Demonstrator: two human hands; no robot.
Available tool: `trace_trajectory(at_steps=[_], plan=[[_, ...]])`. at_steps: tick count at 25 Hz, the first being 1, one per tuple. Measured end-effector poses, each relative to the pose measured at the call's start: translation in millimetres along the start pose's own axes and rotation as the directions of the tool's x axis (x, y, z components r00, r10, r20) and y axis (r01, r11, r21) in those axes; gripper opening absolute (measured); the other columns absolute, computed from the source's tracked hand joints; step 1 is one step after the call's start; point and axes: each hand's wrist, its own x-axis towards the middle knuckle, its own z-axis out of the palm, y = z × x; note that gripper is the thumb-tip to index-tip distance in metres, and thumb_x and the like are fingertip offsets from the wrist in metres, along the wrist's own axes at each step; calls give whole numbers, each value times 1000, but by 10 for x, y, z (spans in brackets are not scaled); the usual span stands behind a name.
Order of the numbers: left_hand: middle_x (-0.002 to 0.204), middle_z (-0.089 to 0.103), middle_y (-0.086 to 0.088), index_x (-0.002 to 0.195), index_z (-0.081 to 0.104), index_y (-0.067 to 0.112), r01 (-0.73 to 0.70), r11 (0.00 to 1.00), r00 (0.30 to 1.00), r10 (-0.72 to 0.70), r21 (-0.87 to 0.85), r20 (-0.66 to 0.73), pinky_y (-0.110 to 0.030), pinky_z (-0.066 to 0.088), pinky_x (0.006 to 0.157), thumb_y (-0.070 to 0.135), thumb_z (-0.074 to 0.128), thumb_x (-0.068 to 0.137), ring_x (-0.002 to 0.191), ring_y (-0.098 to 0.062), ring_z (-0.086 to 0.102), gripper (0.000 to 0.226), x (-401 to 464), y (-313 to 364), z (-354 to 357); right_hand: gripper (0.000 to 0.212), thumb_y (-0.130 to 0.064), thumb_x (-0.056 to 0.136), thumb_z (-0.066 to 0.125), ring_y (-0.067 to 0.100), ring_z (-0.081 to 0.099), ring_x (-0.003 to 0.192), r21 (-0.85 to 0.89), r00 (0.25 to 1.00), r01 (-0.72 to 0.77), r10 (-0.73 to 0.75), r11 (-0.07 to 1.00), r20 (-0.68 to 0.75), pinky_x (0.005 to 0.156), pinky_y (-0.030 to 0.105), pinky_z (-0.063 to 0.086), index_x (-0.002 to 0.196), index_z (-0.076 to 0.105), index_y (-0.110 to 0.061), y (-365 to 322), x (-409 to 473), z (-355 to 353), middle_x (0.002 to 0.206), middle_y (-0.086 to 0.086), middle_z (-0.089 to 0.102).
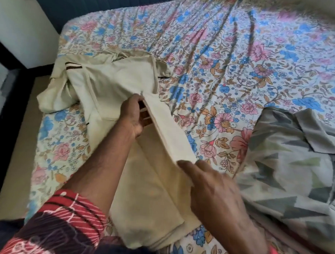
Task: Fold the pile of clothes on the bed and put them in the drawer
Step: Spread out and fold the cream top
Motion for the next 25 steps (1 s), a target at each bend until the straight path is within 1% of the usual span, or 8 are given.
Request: trace_trajectory(at_steps=[4,6,8,11,14,16,19,25], plan=[[77,67,-10,81,67,11,-14,975,957,78,223,-280,-38,60,60,20,64,79,66,-26,67,10,46,-168,-658,52,-25,103,49,22,64,86,73,977,56,-69,996,200,72,41,57,149,34,-44,-144,-40,521,115,-10,57],[85,73,-14,88,69,7,-11,965,972,71,261,-223,-41,63,63,17,76,81,68,-28,72,14,63,-223,-762,48,-31,101,51,19,63,87,102,976,46,-67,994,206,74,40,57,146,41,-42,-126,-40,584,114,-11,57],[89,75,-17,76,65,12,-42,924,977,117,379,-177,-50,64,70,15,91,68,78,-30,76,27,90,-252,-778,36,-42,98,50,18,63,82,96,982,69,-85,993,168,70,39,56,133,55,-39,-85,-62,542,103,-10,58],[85,75,-15,61,61,15,-96,843,959,220,529,-176,-54,64,70,14,94,48,77,-29,76,35,130,-274,-776,33,-52,97,47,16,63,77,73,982,105,-115,992,148,65,37,55,120,63,-35,-30,-181,448,97,-11,60],[80,73,-14,66,64,9,-128,780,939,295,613,-179,-44,64,58,8,93,63,60,-23,71,30,36,-219,-730,42,-60,91,47,8,62,74,134,958,148,-176,980,227,67,32,56,120,67,-37,-44,-314,300,96,-16,60],[71,72,-12,70,66,4,-156,734,927,340,660,-158,-38,62,53,12,93,66,51,-22,67,29,53,-206,-743,41,-58,88,53,2,60,72,188,937,135,-187,973,295,70,26,55,116,71,-34,-43,-275,190,88,-19,61],[62,71,-16,75,66,-1,-193,713,918,374,675,-133,-35,60,51,16,93,68,48,-21,69,33,106,-155,-802,28,-49,89,67,-1,62,66,235,953,132,-189,963,237,68,20,53,108,74,-29,3,188,123,78,-16,67],[71,72,-14,81,60,9,-237,707,903,413,667,-117,-30,51,47,8,83,78,47,-18,70,23,289,229,-832,13,-25,89,71,22,69,82,300,993,96,-113,949,42,77,30,54,94,79,-15,-198,1911,407,87,4,76]])
